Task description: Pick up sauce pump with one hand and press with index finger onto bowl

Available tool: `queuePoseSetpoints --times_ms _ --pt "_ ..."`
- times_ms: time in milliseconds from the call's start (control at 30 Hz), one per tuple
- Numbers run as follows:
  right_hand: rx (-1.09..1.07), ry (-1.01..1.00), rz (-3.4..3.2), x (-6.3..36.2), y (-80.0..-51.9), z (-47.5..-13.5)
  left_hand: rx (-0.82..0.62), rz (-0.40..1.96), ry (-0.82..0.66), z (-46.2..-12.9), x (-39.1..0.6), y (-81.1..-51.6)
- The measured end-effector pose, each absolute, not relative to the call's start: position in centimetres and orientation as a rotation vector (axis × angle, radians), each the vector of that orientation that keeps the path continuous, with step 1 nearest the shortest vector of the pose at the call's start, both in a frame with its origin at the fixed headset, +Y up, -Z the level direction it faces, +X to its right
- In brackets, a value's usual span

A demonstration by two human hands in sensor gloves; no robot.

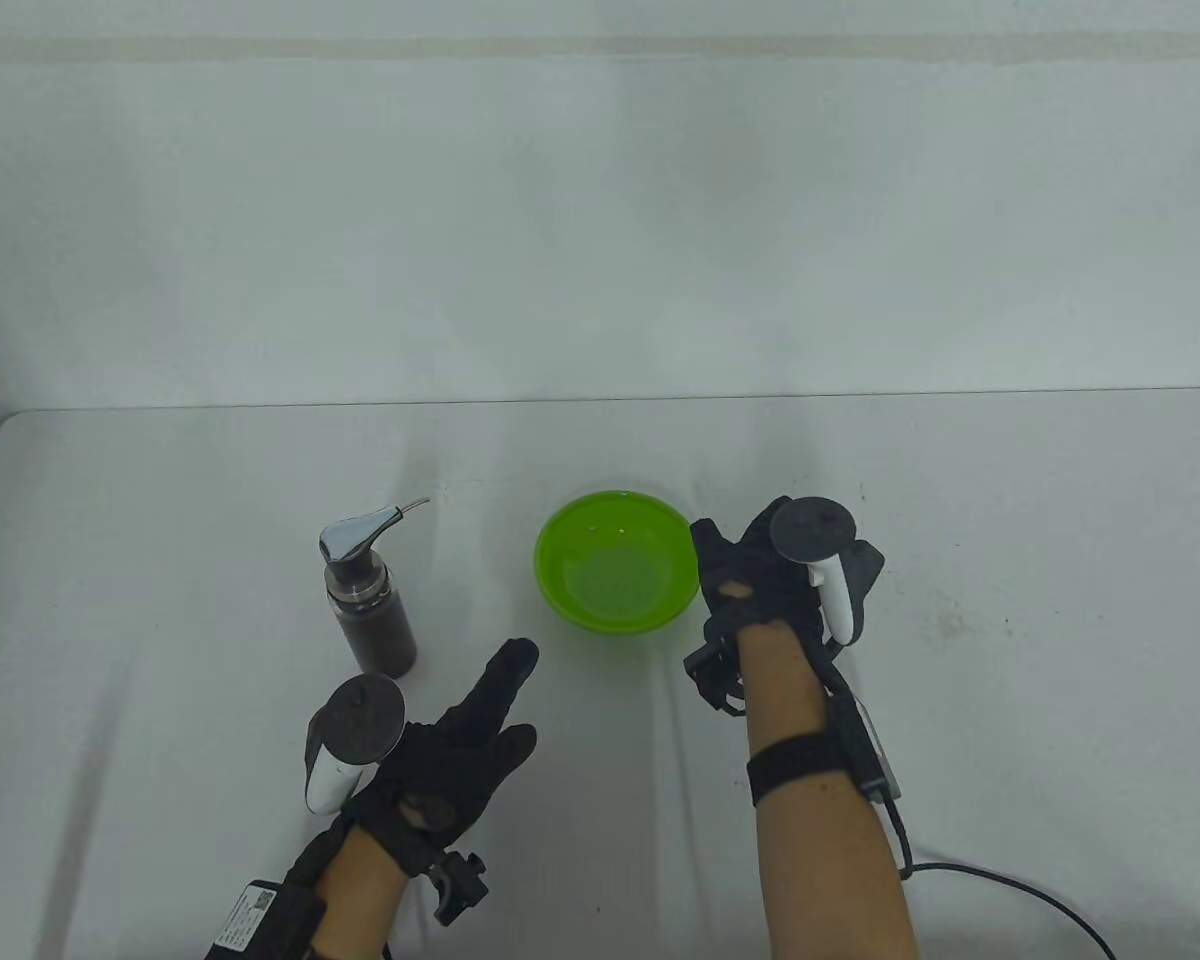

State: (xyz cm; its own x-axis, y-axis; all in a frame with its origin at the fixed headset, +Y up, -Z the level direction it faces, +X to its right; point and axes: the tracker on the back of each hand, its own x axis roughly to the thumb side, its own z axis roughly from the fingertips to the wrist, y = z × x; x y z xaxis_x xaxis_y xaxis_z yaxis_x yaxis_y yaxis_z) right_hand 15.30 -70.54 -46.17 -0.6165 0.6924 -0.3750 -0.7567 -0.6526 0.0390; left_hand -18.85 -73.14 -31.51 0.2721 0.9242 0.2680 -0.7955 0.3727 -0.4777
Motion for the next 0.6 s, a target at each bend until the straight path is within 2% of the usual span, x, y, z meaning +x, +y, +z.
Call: queuePoseSetpoints --times_ms 233,600 --pt "-0.473 0.403 2.271 14.2 -72.7 -49.3 -0.303 1.163 -0.574 -31.3 -18.2 -73.4" --pt "-0.501 0.371 2.203 12.6 -75.1 -50.0 -0.306 1.182 -0.573 -31.3 -18.2 -73.4"
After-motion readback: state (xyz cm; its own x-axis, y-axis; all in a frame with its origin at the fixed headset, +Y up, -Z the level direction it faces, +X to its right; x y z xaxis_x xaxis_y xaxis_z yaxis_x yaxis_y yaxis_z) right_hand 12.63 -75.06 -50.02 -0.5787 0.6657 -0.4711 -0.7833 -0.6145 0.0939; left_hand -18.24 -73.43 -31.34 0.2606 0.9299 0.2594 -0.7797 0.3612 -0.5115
